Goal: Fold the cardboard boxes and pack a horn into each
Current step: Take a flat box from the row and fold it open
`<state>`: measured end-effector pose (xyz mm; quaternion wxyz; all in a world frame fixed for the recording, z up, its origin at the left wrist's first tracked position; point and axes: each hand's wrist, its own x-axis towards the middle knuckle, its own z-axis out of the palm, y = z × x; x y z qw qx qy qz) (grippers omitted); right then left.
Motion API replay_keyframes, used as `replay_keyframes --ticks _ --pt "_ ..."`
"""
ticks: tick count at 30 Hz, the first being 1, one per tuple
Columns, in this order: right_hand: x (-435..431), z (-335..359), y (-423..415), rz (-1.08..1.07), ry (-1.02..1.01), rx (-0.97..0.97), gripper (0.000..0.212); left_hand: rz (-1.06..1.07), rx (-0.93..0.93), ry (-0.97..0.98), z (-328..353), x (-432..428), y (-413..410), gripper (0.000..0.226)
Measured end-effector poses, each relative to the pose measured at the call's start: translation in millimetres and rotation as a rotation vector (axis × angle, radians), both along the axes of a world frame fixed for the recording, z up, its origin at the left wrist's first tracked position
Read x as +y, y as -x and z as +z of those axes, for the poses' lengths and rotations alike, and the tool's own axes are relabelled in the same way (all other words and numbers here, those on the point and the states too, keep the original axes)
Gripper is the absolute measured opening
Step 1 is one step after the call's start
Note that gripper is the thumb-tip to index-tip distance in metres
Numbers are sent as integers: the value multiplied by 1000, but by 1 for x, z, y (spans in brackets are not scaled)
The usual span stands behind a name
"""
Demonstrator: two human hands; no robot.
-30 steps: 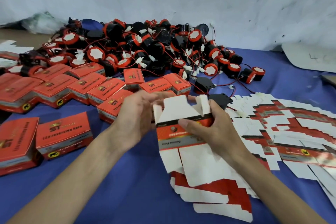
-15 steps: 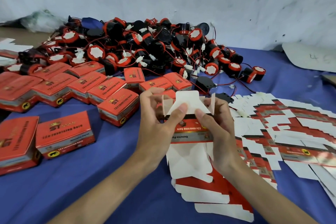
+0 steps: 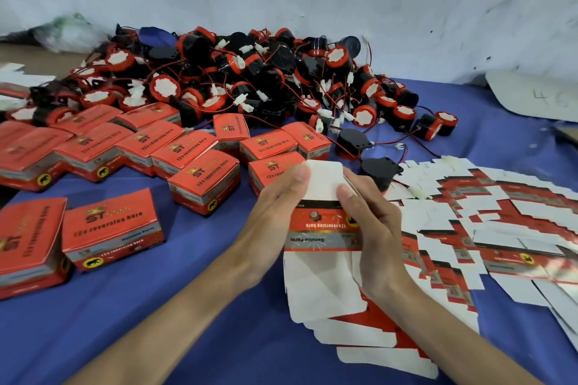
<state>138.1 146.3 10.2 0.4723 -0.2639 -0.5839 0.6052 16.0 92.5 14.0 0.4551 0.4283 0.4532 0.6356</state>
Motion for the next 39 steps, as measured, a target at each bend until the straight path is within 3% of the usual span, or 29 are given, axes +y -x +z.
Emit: replay_keyframes --ticks 4,6,7,11,14,18,21,25,29,32,35,39 --pt "-3 4 2 -23 -93 -123 22 -13 -56 -59 1 -5 0 41" --pt "-5 5 2 -33 -171 -150 19 22 -34 -102 1 -5 -1 55" --pt "-5 5 2 -34 -199 -144 18 39 -18 -122 1 -4 -1 60" --pt "-4 4 0 -66 -272 -112 19 106 10 -145 5 -2 -6 35" --pt "0 3 -3 -90 -251 -87 6 140 91 -120 3 -3 -9 33" --pt "-1 5 -3 -89 -305 -75 22 125 170 -165 1 -4 -7 22" --pt "-2 8 -4 -88 -302 -52 28 82 94 -242 0 -7 -5 33" --pt "3 13 -7 -154 -259 7 18 65 201 -343 -1 -13 -15 33" --pt "7 14 -7 -132 -169 -28 13 229 335 -308 -6 -14 -29 25" --pt "6 13 -6 -112 -237 -48 22 367 382 -312 -4 -13 -30 21" --pt "4 10 -7 -80 -275 -97 34 388 469 -349 -3 -11 -26 19" --pt "3 9 -6 -97 -289 -142 29 413 493 -368 -4 -10 -22 21"
